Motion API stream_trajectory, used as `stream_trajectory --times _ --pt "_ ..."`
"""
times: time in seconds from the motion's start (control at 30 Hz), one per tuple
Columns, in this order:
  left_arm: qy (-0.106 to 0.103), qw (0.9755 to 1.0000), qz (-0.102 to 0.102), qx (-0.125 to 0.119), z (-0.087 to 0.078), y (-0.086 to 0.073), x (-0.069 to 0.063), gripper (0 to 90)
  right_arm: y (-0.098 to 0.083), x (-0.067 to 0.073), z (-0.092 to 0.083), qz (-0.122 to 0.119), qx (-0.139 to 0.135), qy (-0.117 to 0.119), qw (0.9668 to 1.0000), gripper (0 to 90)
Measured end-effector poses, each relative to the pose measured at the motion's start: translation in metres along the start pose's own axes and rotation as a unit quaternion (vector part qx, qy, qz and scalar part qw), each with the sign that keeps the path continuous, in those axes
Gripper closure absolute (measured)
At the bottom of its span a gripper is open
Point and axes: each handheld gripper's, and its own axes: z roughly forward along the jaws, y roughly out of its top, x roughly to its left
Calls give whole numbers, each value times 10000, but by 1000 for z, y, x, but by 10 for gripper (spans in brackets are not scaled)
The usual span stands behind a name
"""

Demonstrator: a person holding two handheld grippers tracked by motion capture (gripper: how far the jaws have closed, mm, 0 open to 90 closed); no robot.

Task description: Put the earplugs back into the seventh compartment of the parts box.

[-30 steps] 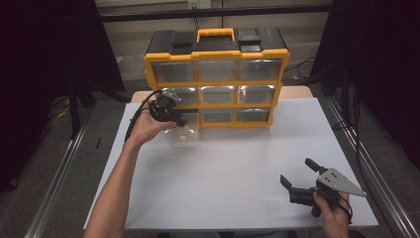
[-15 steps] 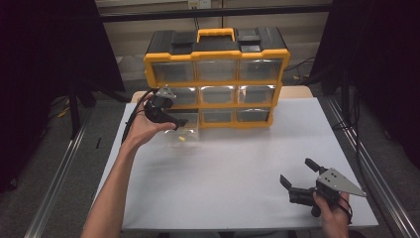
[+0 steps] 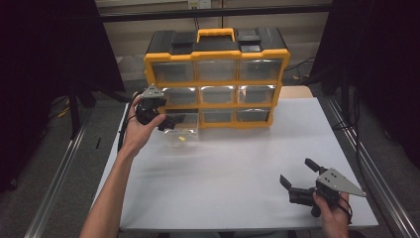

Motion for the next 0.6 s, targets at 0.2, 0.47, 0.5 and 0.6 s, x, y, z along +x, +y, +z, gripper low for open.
stream_trajectory --times 0.2,0.47,0.5,0.6 --pt "147 9997 119 -144 -6 -10 -9 37 0 0 0 4 4 6 10000 0" --pt "630 9943 -251 -819 -16 -37 -20 35 0 0 0 -6 4 1 10000 0" --pt "695 9925 -257 -976 -20 -39 -23 39 0 0 0 -3 7 -3 10000 0" --pt "694 9912 -239 -1102 -28 -47 -31 38 0 0 0 9 8 -5 10000 0"
